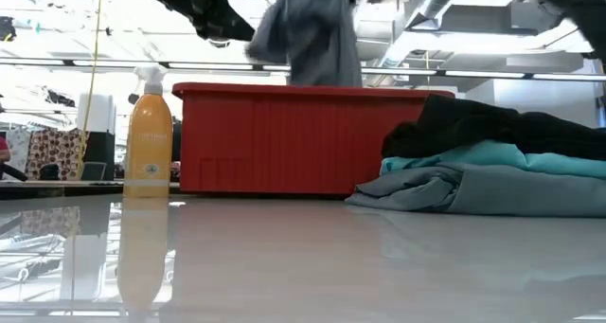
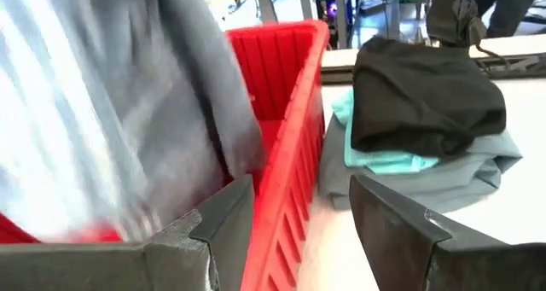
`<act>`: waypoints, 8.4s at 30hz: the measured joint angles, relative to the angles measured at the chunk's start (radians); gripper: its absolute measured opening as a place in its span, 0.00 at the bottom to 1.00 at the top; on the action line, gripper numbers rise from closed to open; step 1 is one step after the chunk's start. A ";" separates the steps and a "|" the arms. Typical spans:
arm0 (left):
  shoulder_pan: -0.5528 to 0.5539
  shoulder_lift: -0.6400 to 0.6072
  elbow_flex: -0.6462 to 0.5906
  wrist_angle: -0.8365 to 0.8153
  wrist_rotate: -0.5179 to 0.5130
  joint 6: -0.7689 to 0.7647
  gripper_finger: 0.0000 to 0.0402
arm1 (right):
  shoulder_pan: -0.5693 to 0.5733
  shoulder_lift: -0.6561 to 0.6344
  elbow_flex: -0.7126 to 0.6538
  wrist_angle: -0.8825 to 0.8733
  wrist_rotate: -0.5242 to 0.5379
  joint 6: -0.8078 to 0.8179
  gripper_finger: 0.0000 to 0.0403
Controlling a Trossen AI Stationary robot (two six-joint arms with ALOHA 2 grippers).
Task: Fold Laundry from Bin
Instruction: Remove the blue patterned polo from the red bin on the table, then fold the blue patterned polo
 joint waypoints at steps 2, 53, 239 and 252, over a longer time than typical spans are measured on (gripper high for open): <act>-0.001 0.000 -0.015 0.001 0.004 -0.015 0.46 | 0.040 -0.071 0.000 -0.002 0.000 0.000 0.09; -1.055 0.000 -0.345 0.149 -0.790 -0.656 0.46 | 1.036 -0.447 -0.897 0.070 0.640 0.259 0.10; -1.206 -0.269 0.000 0.170 -0.723 -0.342 0.00 | 1.396 -0.234 -0.366 -0.243 0.499 0.189 0.10; -1.206 -0.256 0.022 0.101 -0.728 -0.385 0.00 | 1.304 -0.292 -0.367 -0.385 0.607 0.337 0.46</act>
